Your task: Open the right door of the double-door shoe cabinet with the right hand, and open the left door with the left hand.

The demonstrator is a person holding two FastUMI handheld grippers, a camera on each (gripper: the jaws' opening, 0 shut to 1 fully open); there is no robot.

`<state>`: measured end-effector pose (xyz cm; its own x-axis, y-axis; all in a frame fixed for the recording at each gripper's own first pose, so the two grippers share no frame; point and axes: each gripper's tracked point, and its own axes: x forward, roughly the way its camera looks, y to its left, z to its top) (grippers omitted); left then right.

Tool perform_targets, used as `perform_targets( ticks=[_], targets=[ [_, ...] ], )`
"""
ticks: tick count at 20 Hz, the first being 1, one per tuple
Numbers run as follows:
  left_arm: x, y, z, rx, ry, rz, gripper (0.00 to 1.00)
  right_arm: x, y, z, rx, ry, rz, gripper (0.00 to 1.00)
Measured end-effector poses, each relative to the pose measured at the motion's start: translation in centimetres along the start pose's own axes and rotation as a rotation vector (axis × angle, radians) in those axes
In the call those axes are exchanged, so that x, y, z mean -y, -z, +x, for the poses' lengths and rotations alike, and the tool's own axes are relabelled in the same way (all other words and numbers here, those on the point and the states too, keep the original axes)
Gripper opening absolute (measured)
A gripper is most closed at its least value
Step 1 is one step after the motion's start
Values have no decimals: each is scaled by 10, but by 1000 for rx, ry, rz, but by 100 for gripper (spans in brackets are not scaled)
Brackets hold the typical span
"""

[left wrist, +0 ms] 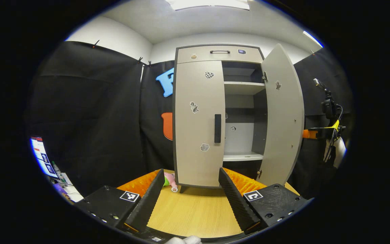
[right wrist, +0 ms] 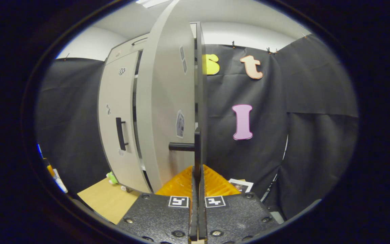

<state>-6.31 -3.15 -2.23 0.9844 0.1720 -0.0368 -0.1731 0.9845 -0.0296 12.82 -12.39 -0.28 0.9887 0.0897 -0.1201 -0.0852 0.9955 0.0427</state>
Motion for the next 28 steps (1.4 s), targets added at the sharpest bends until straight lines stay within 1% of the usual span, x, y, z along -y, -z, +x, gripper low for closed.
perform_targets(
  ticks=[2, 4, 7, 8, 9, 10, 11, 12, 14, 16, 19, 22, 24, 26, 28],
  targets=[
    [-3, 0, 0, 1, 1, 0, 96, -2, 1, -1, -5, 4, 5, 4],
    [-7, 0, 3, 0, 7, 0, 96, 0, 1, -5, -14, 28, -4, 5],
    [-15, 1, 8, 2, 16, 4, 96, 0, -11, -20, 27, 64, -47, 6],
    [-18, 1, 10, 4, 20, 6, 96, 1, -16, -28, 34, 86, -66, 6],
    [-19, 1, 13, 3, 27, 4, 96, -3, -19, -37, 46, 96, -76, 17],
    [-22, 2, 15, 2, 30, 3, 96, -7, -22, -47, 59, 99, -79, 24],
    [-24, 0, 19, 6, 34, 3, 96, -9, -23, -55, 73, 118, -75, 35],
    [-24, 0, 23, 7, 40, 1, 96, -12, -24, -63, 90, 132, -68, 41],
    [-25, -3, 32, 13, 56, -9, 96, -35, -21, -78, 114, 90, -41, 70],
    [-25, -1, 42, 5, 75, -1, 96, -53, -6, -88, 105, 75, -31, 100],
    [-25, 3, 54, 1, 96, 19, 96, -80, 24, -99, 66, 62, -45, 100],
    [-16, 5, 71, -8, 135, 22, 96, -113, 54, -104, 21, 28, -23, 100],
    [-13, 4, 84, -16, 144, 50, 96, -129, 71, -104, -24, 14, -18, 100],
    [-1, 2, 100, -13, 174, 46, 96, -139, 73, -105, -37, 1, -10, 100],
    [13, -6, 116, -1, 208, 37, 96, -142, 73, -106, -39, 7, -22, 100]
  ],
)
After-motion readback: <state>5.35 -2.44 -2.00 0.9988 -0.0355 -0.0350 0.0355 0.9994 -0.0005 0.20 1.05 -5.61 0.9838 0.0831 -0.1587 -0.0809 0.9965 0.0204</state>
